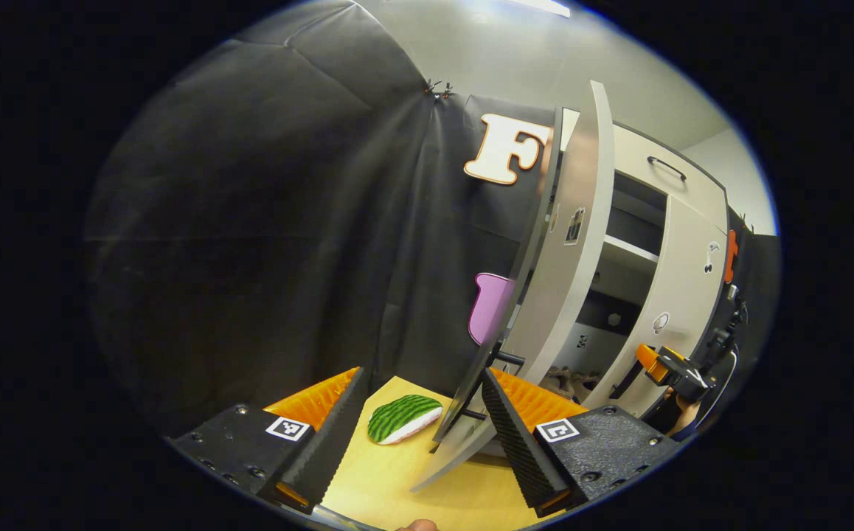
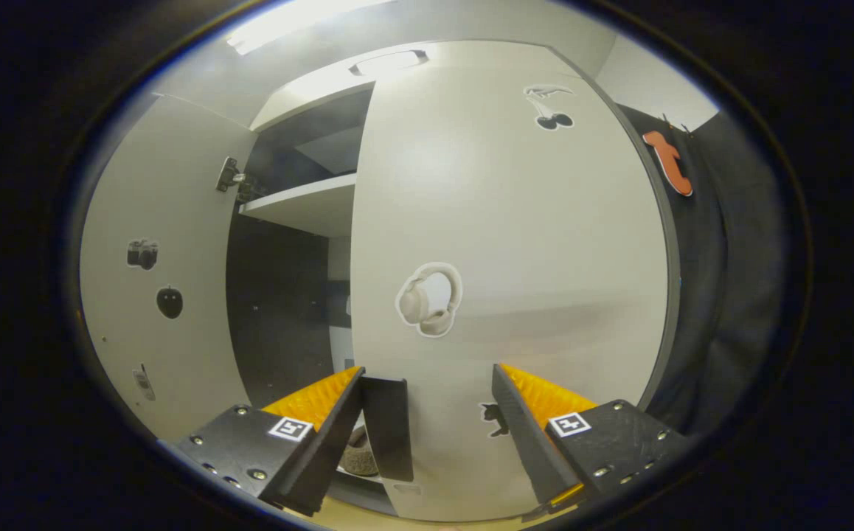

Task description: Grab one shoe with the right hand and put it into the shoe cabinet, grab the other shoe with the left hand and put it into the shoe cabinet; then close the right door with the right hand and the left door with the left hand.

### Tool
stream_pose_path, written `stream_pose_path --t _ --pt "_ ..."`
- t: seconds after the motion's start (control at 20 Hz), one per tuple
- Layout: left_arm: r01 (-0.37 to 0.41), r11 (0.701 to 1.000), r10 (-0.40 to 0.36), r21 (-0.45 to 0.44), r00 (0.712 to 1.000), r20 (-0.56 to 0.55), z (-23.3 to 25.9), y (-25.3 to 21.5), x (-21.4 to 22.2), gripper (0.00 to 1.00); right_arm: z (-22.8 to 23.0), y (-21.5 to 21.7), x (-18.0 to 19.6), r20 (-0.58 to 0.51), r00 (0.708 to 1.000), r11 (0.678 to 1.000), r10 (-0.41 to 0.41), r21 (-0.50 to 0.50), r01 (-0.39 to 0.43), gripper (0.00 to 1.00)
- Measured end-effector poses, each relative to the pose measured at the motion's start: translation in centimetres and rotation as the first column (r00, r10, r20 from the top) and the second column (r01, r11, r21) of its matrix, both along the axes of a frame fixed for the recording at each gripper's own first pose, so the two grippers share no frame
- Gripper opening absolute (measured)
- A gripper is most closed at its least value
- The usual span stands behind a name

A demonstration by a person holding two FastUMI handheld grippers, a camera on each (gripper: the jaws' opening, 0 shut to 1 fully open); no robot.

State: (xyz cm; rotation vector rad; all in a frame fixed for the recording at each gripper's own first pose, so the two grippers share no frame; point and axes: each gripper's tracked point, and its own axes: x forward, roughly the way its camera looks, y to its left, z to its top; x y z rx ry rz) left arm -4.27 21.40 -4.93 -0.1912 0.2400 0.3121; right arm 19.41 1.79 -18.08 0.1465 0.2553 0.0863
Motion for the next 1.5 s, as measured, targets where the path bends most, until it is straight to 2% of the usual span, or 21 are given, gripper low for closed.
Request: stream_pose_path --t 0.05,0.1,0.15,0.2,0.25,0.4,0.45,0.5,0.55,0.65,0.7,0.8,0.85,1.0,1.05,1.1,1.2,1.25,1.3,1.35,1.5 --pt "-0.001 1.000 0.001 -0.001 1.000 -0.002 -0.3 0.1 0.2 0.92 -0.1 0.0 0.0 0.001 1.000 1.000 -0.001 0.000 0.001 1.00" --pt "-0.005 1.000 0.005 -0.001 1.000 -0.001 -0.5 0.3 0.4 0.92 -0.1 0.1 0.0 0.001 1.000 1.000 -0.002 0.000 0.002 1.00" --pt "-0.011 1.000 0.011 0.000 1.000 -0.004 -0.9 0.5 0.6 0.96 -0.2 0.1 0.2 0.001 1.000 1.000 -0.001 0.001 0.001 1.00" --pt "-0.022 1.000 0.022 0.004 1.000 -0.010 -1.3 0.8 0.7 0.92 -0.1 0.1 0.2 0.003 1.000 1.000 0.001 0.002 -0.001 1.00" --pt "-0.029 0.999 0.030 0.012 1.000 -0.010 -1.4 1.1 0.9 0.96 0.1 0.1 -0.1 0.002 1.000 1.000 0.005 0.001 -0.005 1.00" --pt "-0.021 1.000 0.021 0.012 1.000 0.007 -1.5 1.5 2.2 0.96 0.0 0.1 -0.4 0.004 1.000 1.000 0.015 0.003 -0.015 1.00" --pt "-0.003 1.000 0.003 -0.002 1.000 0.012 -1.7 1.2 2.8 0.92 -0.2 0.0 -0.3 0.004 1.000 1.000 0.016 0.005 -0.016 0.98" --pt "0.020 1.000 -0.019 -0.018 1.000 0.016 -2.0 0.7 3.3 0.92 -0.2 -0.1 -0.3 0.000 1.000 1.000 0.018 0.010 -0.018 1.00" --pt "0.045 0.998 -0.045 -0.034 0.999 0.017 -2.2 0.1 3.8 0.96 -0.2 -0.3 0.0 -0.003 1.000 1.000 0.023 0.016 -0.023 1.00" --pt "0.109 0.992 -0.108 -0.062 0.994 0.025 -2.4 -1.7 4.5 0.92 -1.2 -0.8 0.4 -0.046 0.998 0.998 0.043 0.048 -0.040 0.98" --pt "0.144 0.987 -0.143 -0.065 0.990 0.019 -2.7 -2.6 4.7 0.92 -1.5 -1.4 1.3 -0.058 0.997 0.996 0.051 0.073 -0.046 1.00" --pt "0.161 0.987 -0.161 -0.012 0.987 0.009 -2.7 -2.5 4.8 0.89 -1.5 -2.8 1.8 -0.063 0.997 0.994 0.046 0.106 -0.039 1.00" --pt "0.174 0.985 -0.174 0.009 0.985 0.003 -2.5 -2.7 4.6 0.95 -1.2 -3.6 1.8 -0.057 0.998 0.995 0.029 0.099 -0.023 1.00" --pt "0.216 0.973 -0.215 0.083 0.976 -0.032 -2.4 -3.4 5.0 0.94 0.5 -4.9 -0.7 -0.017 1.000 0.997 0.018 0.071 -0.017 1.00" --pt "0.227 0.968 -0.225 0.105 0.974 -0.038 -2.3 -3.8 5.1 0.88 1.0 -5.5 -1.2 -0.007 1.000 0.998 0.014 0.066 -0.014 1.00" --pt "0.235 0.964 -0.232 0.124 0.972 -0.041 -2.2 -4.1 5.1 0.87 1.3 -5.9 -1.3 -0.001 1.000 0.998 0.009 0.062 -0.008 1.00" --pt "0.245 0.960 -0.242 0.138 0.969 -0.041 -2.2 -4.7 5.0 0.87 1.6 -6.6 -1.8 0.006 1.000 0.998 0.000 0.061 -0.001 1.00" --pt "0.256 0.957 -0.252 0.136 0.967 -0.041 -2.2 -5.0 5.0 0.92 1.6 -6.8 -2.0 0.004 1.000 0.998 -0.002 0.059 0.002 1.00" --pt "0.273 0.953 -0.270 0.128 0.962 -0.041 -2.3 -5.6 5.3 0.92 1.5 -7.1 -2.3 -0.001 1.000 0.999 -0.003 0.054 0.003 1.00" --pt "0.292 0.949 -0.290 0.118 0.956 -0.039 -2.3 -6.2 5.4 0.87 1.4 -7.3 -2.5 -0.007 1.000 0.999 -0.004 0.048 0.004 1.00" --pt "0.352 0.932 -0.351 0.088 0.936 -0.030 -2.6 -8.4 5.7 0.87 1.2 -7.6 -3.6 -0.014 1.000 0.999 -0.008 0.042 0.009 1.00"
